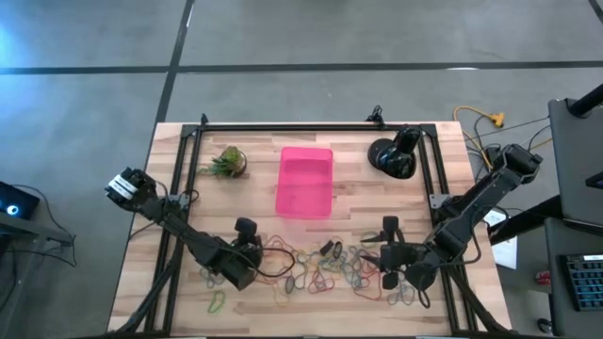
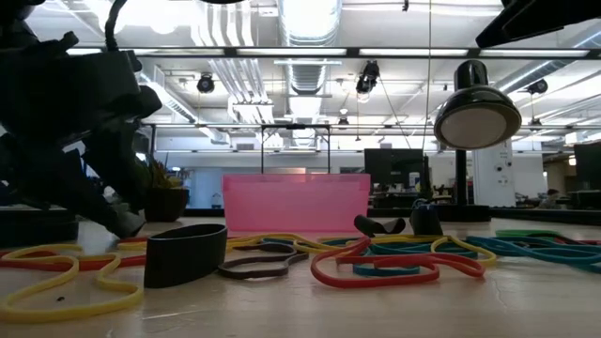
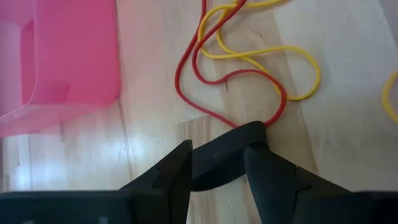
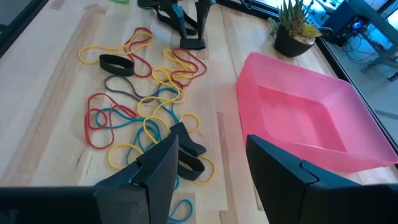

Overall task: Pick and place rubber bands into bin
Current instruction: Put the black rubber bands into the pink bin

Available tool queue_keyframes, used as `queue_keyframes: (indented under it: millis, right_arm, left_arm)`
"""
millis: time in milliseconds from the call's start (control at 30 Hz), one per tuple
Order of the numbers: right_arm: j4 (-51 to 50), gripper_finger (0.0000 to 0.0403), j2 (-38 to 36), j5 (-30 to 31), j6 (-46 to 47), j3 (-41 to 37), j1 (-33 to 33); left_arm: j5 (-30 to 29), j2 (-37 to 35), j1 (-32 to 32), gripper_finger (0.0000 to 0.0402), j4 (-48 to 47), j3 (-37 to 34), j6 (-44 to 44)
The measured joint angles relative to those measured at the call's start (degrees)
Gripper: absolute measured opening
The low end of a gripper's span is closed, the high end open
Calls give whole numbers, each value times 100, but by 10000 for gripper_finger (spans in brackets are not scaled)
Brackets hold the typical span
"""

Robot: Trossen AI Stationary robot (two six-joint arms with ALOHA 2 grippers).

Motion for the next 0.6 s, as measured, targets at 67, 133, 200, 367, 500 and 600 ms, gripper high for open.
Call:
queue_keyframes:
  millis: [67,133,200,367,500,600]
  right_arm:
    - [0,185,0,0,-11,0,0]
    - [0,185,0,0,-9,0,0]
    - [0,185,0,0,-10,0,0]
    - [0,185,0,0,-11,0,0]
    - [0,185,0,0,-13,2,0]
    - [0,185,0,-1,-27,0,0]
  left_arm:
    - [-22,0,5,125,21,-18,2]
    - [-29,0,9,114,22,-24,2]
    - [-29,0,9,97,21,-28,0]
    - [-24,0,9,52,39,-24,0]
    - [-20,0,9,29,38,-24,0]
    - [-19,-1,9,17,38,-20,-1]
